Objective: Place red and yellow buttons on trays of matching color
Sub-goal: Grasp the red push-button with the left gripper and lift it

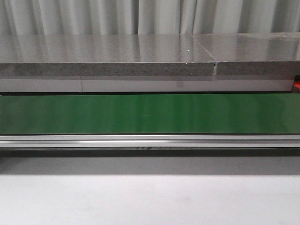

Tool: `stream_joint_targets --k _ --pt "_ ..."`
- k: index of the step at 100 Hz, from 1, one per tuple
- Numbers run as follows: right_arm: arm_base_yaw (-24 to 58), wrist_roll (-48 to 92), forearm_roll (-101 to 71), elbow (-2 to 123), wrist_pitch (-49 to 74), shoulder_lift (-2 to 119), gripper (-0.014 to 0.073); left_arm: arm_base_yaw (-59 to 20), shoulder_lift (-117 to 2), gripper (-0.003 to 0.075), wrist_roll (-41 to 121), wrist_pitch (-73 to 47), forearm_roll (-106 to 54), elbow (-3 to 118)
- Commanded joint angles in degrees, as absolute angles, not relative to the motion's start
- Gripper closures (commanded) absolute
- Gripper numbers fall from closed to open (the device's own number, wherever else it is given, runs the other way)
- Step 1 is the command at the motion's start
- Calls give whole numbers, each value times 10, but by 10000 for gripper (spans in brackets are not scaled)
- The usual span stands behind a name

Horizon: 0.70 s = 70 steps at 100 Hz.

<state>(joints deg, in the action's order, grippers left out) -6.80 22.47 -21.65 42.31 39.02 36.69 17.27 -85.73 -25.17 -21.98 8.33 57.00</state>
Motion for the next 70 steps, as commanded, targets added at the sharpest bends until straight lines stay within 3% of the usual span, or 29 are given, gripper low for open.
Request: stream_joint_targets --k 1,44,70 --pt "-67 231 -225 437 356 365 659 155 -802 739 -229 -204 81 586" --pt "-67 231 -225 437 356 365 659 36 -778 739 -162 -256 82 586" --pt "-67 231 -225 437 356 365 659 11 -811 739 -154 -278 98 586"
